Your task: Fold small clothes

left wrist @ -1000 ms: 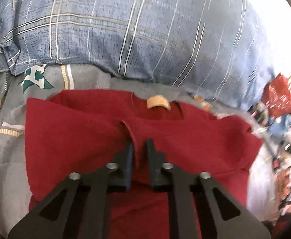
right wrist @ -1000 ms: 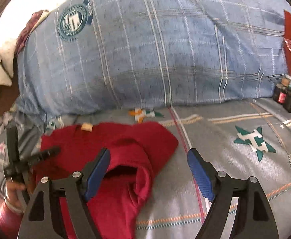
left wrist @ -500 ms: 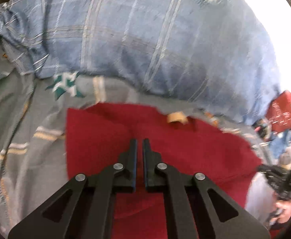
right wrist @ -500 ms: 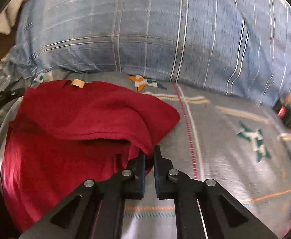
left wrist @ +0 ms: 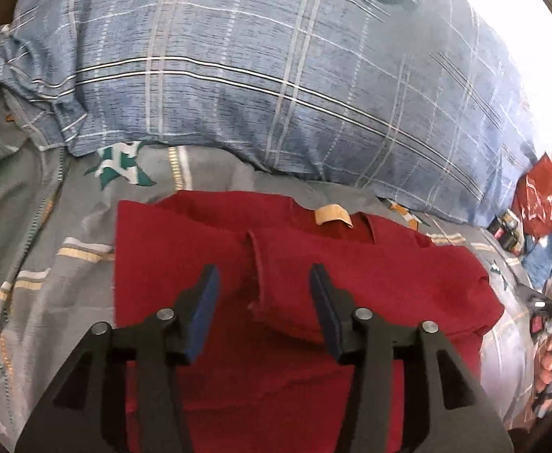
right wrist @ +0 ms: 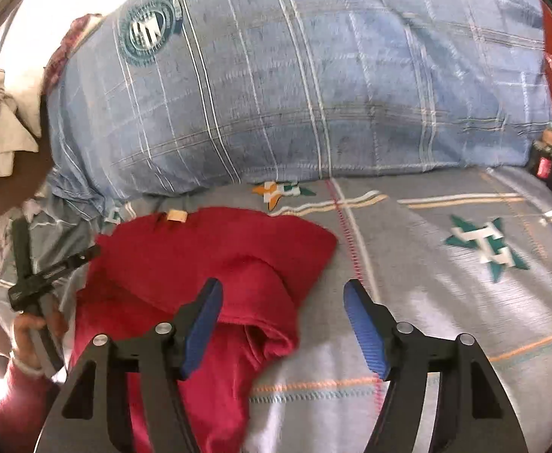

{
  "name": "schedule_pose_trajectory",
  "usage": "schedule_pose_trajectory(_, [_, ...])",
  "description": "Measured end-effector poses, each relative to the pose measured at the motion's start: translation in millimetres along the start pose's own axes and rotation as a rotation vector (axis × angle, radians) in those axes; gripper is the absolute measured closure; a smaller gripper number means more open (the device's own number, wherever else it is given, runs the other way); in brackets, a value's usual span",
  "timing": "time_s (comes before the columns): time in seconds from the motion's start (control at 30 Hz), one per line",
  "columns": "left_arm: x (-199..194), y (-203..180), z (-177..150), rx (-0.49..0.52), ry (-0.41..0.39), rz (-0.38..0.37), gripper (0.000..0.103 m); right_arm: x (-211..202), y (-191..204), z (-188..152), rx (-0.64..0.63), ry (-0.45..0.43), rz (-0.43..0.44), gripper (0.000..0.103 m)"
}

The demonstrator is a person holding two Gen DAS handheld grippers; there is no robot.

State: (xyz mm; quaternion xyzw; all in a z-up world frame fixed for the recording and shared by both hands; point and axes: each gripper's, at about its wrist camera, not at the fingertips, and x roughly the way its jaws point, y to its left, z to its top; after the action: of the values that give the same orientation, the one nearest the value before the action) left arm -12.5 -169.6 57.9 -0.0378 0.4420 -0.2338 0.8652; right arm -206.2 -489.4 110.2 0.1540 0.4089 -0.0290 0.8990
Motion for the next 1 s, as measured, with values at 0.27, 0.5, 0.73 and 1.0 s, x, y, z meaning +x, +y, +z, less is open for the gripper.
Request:
schedule_pose_trajectory(0.27, [27.0,-5.6,-9.2,0.035,0.084,0.069,0.052,47.6,36.5,-31.5,-0.265,0.208,-0.119,0.089])
schedule_pose_trajectory(0.5, [25.2,-4.2,-11.8,0.029,0.087,0.075,0.047,27.9,-26.2,7.7,0.178,-0.007,-0.009,0.019])
schedule_pose_trajectory(0.73, [27.2,-2.4,-9.6,0.023,0.095,0.069,0.046,91.4,-23.1,23.0,0.169,0.055,-0.087,0.097])
schedule_pose_trajectory(1.0, [27.3,-2.4,-9.6,0.029,0.091,0.073,0.045,61.2,-49.5,20.8,0.266,-0.033,-0.1,0.094])
